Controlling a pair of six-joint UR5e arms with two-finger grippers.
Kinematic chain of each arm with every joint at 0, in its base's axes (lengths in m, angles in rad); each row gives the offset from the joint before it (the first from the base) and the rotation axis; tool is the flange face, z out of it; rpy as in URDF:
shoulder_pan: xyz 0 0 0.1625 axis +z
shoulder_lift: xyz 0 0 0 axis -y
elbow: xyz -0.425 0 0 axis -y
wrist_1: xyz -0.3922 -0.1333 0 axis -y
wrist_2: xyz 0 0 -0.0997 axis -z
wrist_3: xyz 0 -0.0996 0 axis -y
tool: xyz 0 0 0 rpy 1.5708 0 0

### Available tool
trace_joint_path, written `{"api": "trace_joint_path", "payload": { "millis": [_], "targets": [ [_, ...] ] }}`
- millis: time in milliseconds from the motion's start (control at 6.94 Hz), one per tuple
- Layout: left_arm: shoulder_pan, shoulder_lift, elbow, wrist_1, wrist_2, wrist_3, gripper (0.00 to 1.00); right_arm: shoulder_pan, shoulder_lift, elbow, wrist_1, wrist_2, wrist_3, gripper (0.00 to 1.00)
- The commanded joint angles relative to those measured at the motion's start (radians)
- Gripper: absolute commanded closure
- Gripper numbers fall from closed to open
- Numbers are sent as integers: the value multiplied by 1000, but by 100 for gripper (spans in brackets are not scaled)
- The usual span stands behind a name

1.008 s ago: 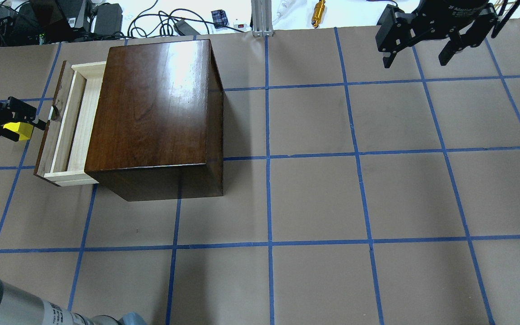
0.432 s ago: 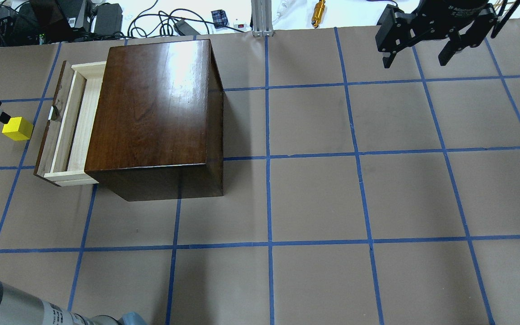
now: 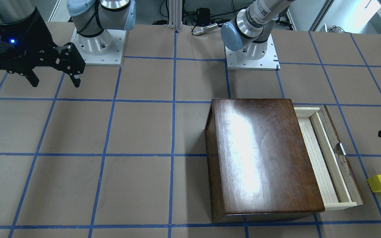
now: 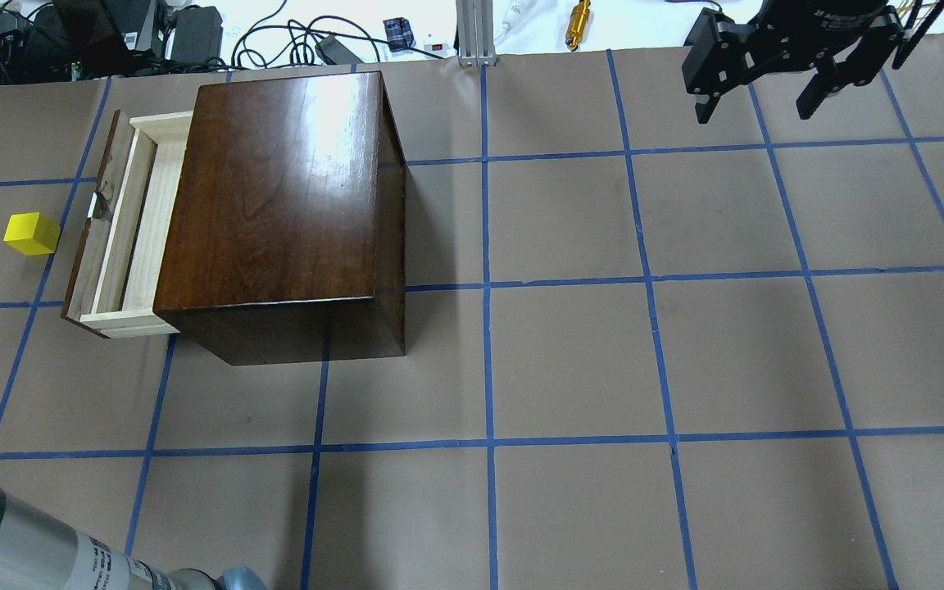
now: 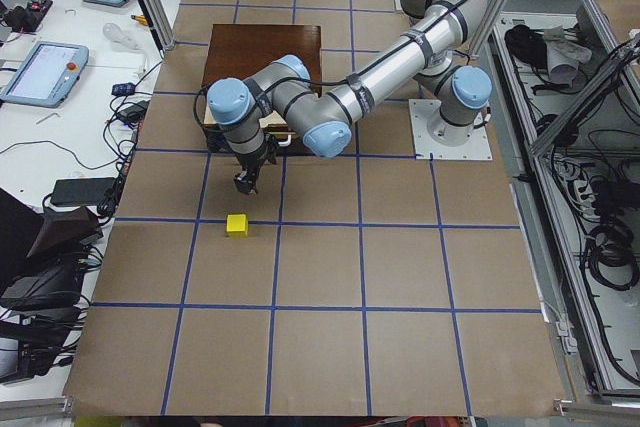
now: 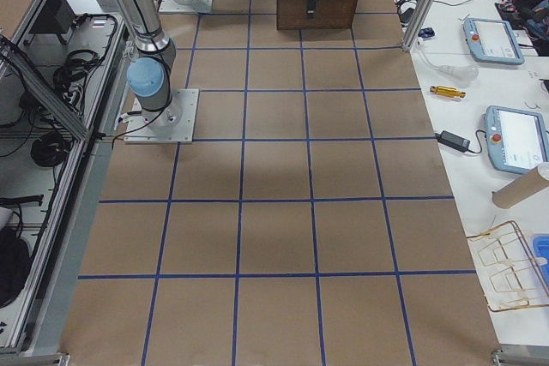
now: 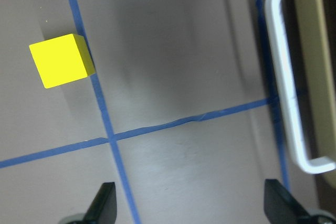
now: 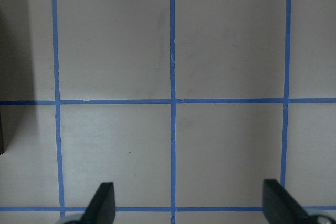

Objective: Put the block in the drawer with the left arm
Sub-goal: 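Release the handle and raise the left gripper away from the drawer, then lower the left gripper over the yellow cube and close on it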

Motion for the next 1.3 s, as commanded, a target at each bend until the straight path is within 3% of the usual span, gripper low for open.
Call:
{"api": "trace_joint_path", "payload": {
  "millis": [0, 432, 864, 1152],
  "targets": [
    [0, -88, 46, 94, 11, 387, 0, 1, 1, 0, 0, 1, 0, 0],
    [0, -177, 59, 237, 8, 760, 0, -1, 1, 0, 0, 1, 0, 0],
    [0, -249, 60, 317, -5, 899, 0, 1, 1, 0, 0, -1, 0, 0],
    [0, -269, 57, 317, -68, 1006, 1, 1, 0, 0, 0, 1, 0, 0]
  ]
}}
